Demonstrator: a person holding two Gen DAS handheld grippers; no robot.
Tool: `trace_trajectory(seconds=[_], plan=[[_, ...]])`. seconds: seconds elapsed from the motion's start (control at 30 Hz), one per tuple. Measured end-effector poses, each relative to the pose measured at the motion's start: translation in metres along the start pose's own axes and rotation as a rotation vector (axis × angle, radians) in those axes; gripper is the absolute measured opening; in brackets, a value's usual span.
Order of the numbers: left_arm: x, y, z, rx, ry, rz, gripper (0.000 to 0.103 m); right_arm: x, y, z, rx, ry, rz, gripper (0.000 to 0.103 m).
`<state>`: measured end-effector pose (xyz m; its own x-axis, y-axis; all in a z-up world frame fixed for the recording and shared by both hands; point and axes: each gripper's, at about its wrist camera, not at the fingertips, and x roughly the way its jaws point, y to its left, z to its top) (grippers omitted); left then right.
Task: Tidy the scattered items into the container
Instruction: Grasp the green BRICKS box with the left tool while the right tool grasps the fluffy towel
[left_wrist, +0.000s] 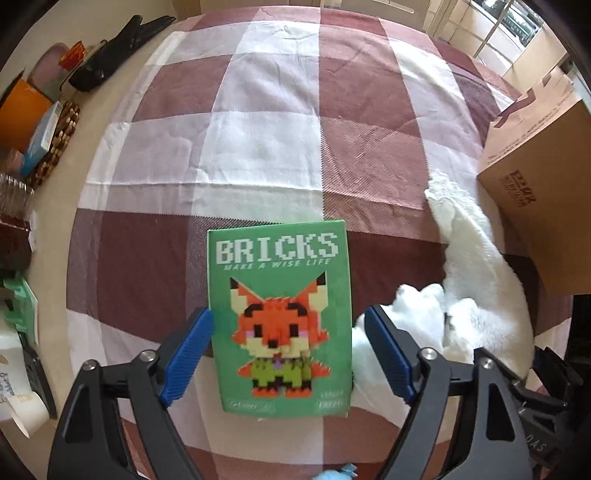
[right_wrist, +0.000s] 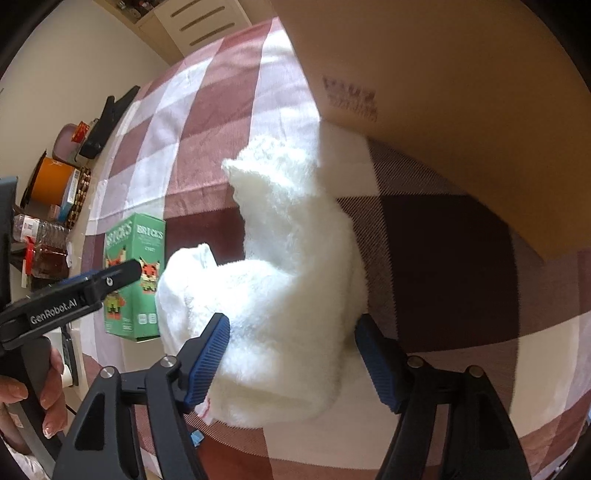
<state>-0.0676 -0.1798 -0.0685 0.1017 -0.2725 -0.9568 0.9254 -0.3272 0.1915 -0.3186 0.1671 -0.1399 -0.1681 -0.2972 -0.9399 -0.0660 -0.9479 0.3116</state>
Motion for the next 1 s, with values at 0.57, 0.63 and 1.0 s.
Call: trace_trajectory(seconds=[0.57,0.63,1.0], plan=[[0.006,-0.004,-0.002,0.059,-0.008,0.049,0.095,0.012,0.011,-0.003,-0.061,0.010,-0.047,0.074],[0.001,0.003,-0.001,0.031,-0.025,0.056,0.095,0.012,0.010,-0.004,-0.066,0.006,-0.049,0.074],[0.034,0.001,0.001,0.008,0.060,-0.006,0.080,0.011,0.008,-0.006,-0.061,-0.012,-0.036,0.075]])
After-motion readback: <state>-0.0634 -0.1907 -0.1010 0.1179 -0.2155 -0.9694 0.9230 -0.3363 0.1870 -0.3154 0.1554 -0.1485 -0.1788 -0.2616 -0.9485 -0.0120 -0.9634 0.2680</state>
